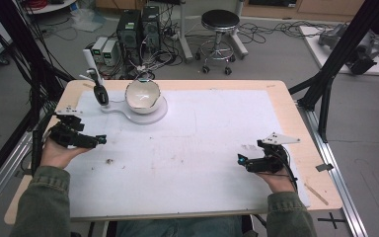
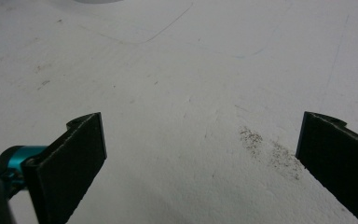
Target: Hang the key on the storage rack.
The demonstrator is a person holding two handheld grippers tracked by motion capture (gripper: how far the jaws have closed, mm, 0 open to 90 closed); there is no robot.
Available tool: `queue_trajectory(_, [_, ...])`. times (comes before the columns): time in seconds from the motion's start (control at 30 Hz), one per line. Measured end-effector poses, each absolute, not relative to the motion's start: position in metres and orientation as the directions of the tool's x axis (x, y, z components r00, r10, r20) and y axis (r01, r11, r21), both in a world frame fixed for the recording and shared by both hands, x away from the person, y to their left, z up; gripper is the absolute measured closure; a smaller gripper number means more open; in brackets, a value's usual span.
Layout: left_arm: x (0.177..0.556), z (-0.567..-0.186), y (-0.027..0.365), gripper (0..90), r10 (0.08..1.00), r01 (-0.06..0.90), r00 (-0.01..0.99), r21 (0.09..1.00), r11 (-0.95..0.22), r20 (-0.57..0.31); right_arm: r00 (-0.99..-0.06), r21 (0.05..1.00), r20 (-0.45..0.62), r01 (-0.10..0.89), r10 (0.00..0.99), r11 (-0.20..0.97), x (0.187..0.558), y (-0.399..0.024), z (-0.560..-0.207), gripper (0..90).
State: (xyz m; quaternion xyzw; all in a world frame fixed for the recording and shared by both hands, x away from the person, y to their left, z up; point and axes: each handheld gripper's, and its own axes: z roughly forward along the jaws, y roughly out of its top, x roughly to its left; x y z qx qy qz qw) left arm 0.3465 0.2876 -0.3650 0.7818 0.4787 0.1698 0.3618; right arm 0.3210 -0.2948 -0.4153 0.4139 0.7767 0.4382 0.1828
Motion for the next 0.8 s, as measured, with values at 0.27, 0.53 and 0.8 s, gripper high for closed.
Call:
queue_trajectory(0.27, [0.331, -0.387, 0.287, 1.7, 0.877, 0.634, 0.471, 0.727, -0.263, -0.094, -0.59, 0.83, 0.085, 0.488, 0.803, 0.271, 0.32, -0.295, -0.416, 0.6])
queue_trajectory(0.53, [0.314, -0.401, 0.292, 1.7, 0.888, 0.618, 0.45, 0.751, -0.231, -0.097, -0.589, 0.828, 0.087, 0.491, 0.803, 0.27, 0.32, -0.296, -0.417, 0.5])
queue_trajectory(0.8, [0.298, -0.41, 0.298, 1.7, 0.905, 0.576, 0.42, 0.792, -0.201, -0.076, -0.586, 0.828, 0.087, 0.492, 0.806, 0.268, 0.319, -0.297, -0.417, 0.6])
